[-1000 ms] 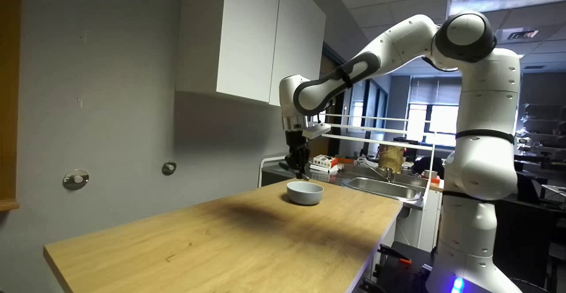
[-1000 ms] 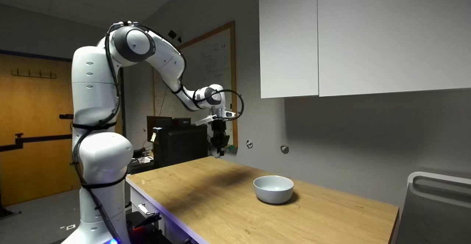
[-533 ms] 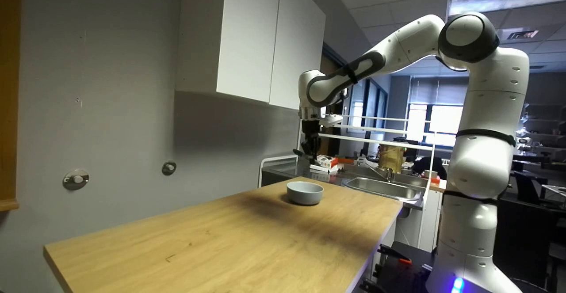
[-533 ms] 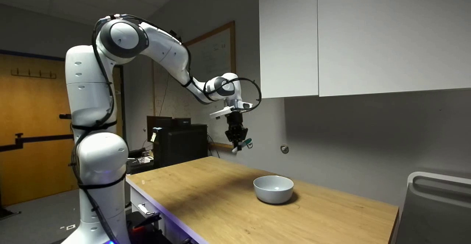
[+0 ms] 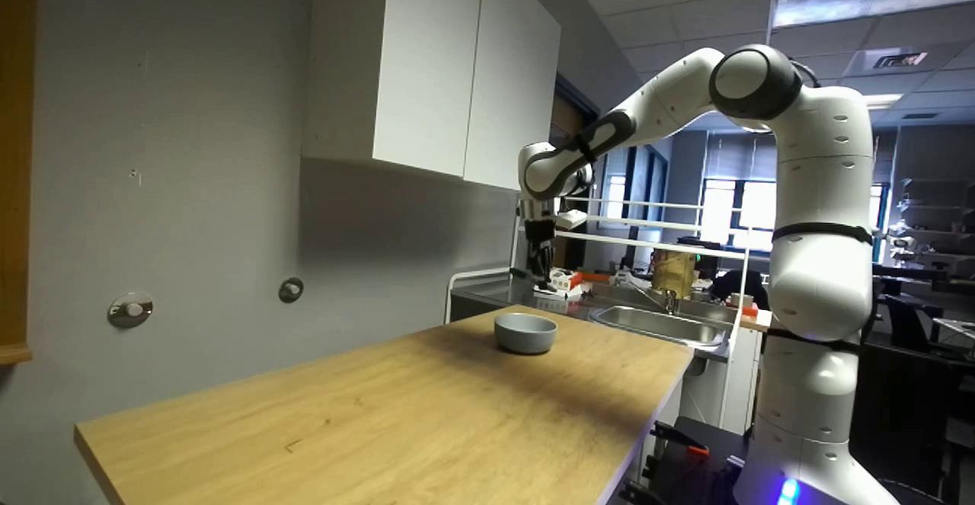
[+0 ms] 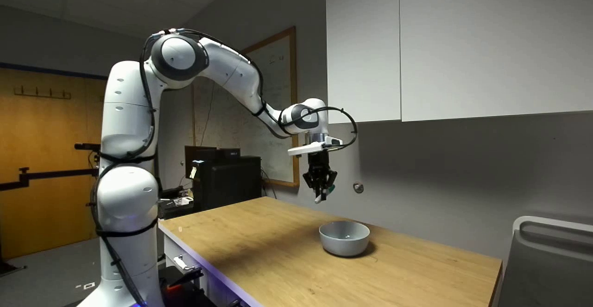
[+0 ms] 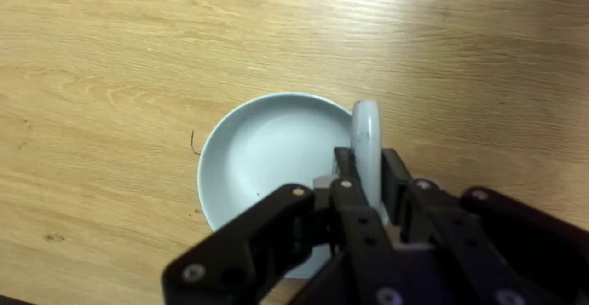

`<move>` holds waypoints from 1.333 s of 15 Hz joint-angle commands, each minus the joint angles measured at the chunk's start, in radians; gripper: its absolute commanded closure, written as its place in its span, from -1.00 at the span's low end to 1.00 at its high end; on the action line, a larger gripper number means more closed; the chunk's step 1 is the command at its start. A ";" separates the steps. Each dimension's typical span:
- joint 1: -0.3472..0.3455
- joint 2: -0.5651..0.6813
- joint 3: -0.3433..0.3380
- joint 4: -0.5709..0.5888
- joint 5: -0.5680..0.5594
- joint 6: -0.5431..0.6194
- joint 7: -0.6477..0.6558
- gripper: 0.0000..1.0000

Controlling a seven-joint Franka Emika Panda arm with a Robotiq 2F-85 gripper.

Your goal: Put the marker in the bowl

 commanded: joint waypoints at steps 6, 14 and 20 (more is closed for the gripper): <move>-0.041 0.326 0.038 0.344 0.089 -0.067 -0.227 0.73; -0.092 0.481 0.077 0.461 0.130 -0.100 -0.302 0.13; -0.094 0.420 0.083 0.382 0.122 -0.076 -0.287 -0.71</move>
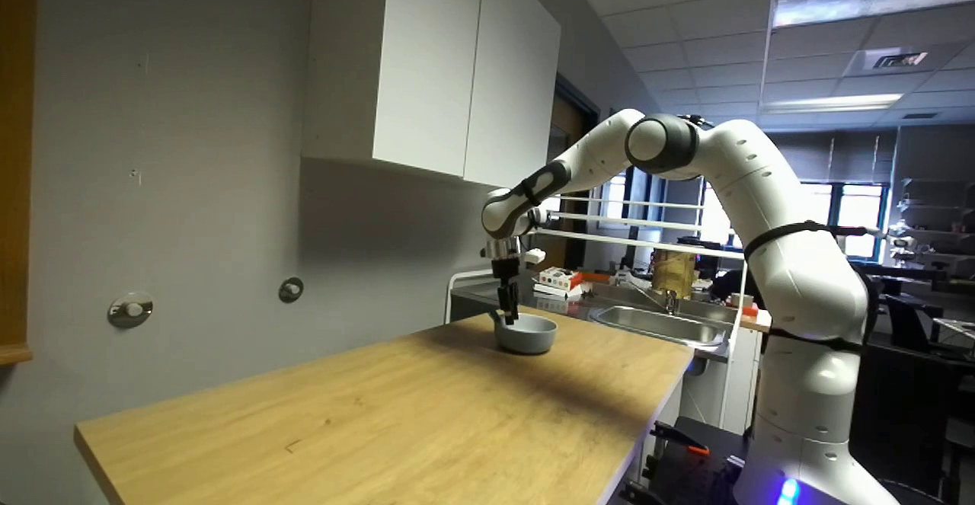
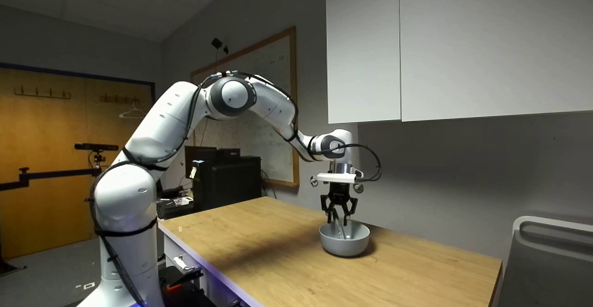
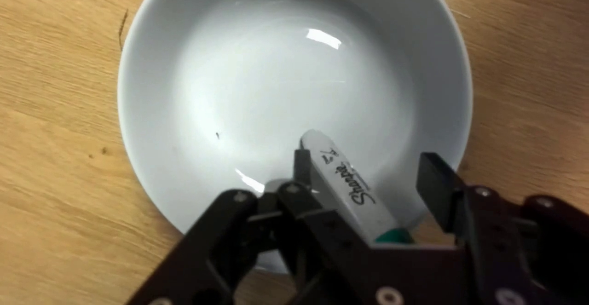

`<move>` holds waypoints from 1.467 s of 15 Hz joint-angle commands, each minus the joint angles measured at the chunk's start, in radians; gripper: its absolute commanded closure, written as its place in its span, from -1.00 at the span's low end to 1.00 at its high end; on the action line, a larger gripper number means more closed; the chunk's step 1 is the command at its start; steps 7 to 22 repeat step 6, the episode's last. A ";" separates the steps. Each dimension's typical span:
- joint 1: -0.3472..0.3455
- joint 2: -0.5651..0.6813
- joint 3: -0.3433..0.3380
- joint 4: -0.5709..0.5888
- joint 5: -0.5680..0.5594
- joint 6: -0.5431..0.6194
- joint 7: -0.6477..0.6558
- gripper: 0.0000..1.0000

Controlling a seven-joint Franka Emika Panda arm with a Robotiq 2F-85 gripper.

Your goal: Put the marker in the bowl

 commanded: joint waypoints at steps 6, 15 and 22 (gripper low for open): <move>-0.007 -0.131 0.018 -0.120 0.015 -0.013 0.008 -1.00; -0.007 -0.131 0.018 -0.120 0.015 -0.013 0.008 -1.00; -0.007 -0.131 0.018 -0.120 0.015 -0.013 0.008 -1.00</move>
